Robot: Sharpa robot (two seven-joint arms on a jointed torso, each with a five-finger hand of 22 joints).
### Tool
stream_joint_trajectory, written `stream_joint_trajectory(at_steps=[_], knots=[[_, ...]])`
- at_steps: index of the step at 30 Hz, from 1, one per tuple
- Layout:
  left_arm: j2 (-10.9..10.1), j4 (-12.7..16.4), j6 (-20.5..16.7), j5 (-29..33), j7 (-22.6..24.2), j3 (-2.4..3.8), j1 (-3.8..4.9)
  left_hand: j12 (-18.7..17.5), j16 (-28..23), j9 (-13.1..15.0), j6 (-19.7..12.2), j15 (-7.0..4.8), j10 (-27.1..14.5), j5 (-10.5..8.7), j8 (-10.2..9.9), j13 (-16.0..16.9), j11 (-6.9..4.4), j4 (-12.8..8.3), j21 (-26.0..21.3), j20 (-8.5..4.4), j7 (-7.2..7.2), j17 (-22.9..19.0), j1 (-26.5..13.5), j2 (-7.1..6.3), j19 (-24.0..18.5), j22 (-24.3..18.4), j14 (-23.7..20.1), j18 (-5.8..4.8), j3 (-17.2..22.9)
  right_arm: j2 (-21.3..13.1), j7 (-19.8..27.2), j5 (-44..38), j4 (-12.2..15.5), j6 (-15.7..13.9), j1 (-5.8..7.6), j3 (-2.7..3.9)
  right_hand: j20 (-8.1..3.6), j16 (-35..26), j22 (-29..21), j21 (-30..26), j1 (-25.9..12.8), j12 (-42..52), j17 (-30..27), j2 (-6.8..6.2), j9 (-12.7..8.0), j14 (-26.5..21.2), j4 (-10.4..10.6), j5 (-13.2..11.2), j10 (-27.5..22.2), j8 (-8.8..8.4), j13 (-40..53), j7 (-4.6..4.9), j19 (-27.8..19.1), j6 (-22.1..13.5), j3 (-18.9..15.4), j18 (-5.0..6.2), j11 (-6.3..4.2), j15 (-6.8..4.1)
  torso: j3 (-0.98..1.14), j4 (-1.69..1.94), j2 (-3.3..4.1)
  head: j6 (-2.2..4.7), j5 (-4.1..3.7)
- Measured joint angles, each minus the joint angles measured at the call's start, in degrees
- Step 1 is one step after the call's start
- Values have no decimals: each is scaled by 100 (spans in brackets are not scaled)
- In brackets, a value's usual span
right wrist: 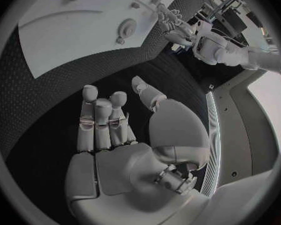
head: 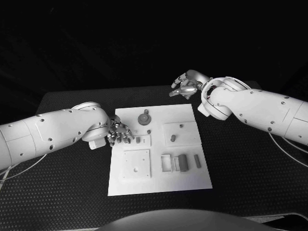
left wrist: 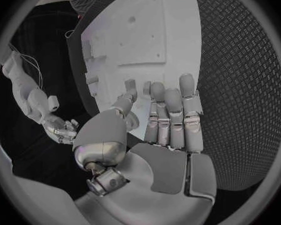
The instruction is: Assemble the parts on the task board
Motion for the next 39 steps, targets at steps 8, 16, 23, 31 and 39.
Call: stream_joint_trajectory(at_steps=[8,16,23,31,39], knots=[[0,-3,-2,2,-7,0,0,0,0,-34,1,4,8,-160,-1,10,8,-232,0,-12,0,-25,380,334,13,16,4,0,296,1,0,0,0,3,-1,0,0,0,0,0,0,0,0,0,0,0,16,0,0,0,0,-1,0,0,16,0,0,0,2,-1,0,-1,1],[0,-4,0,3,-9,0,0,-23,0,-59,15,10,21,-138,-44,26,22,-331,0,-20,14,-39,659,324,23,40,10,0,580,1,-1,0,1,5,-2,0,0,0,0,0,0,0,0,0,0,0,16,0,0,0,0,-2,0,1,16,-1,0,0,2,-2,1,-5,1],[2,-19,-1,4,-8,0,0,-23,23,-59,61,0,57,-136,-41,42,4,-336,0,-11,-18,-46,828,290,32,61,39,-1,655,1,-2,0,2,7,-2,0,0,0,0,0,0,0,0,0,0,0,16,0,0,0,0,-12,0,-8,16,-1,0,0,2,-1,1,-13,-2],[2,-24,-2,4,-5,0,0,-23,23,-50,80,-11,64,-115,-17,47,-3,-336,0,-10,-33,-46,838,281,33,68,52,-1,655,1,-2,0,2,10,-2,0,0,0,0,0,0,0,0,0,0,0,16,0,0,0,1,-12,0,-8,16,-1,0,0,3,-2,1,-19,-2],[2,-27,6,4,-6,0,0,-23,22,-48,88,-1,64,-115,-18,47,-3,-336,0,-1,-25,-45,852,267,42,73,61,-1,655,0,-3,0,3,11,-2,0,0,0,0,0,0,0,1,0,0,0,16,0,0,0,1,-13,0,-8,16,-1,0,0,4,-1,1,-23,-1]])
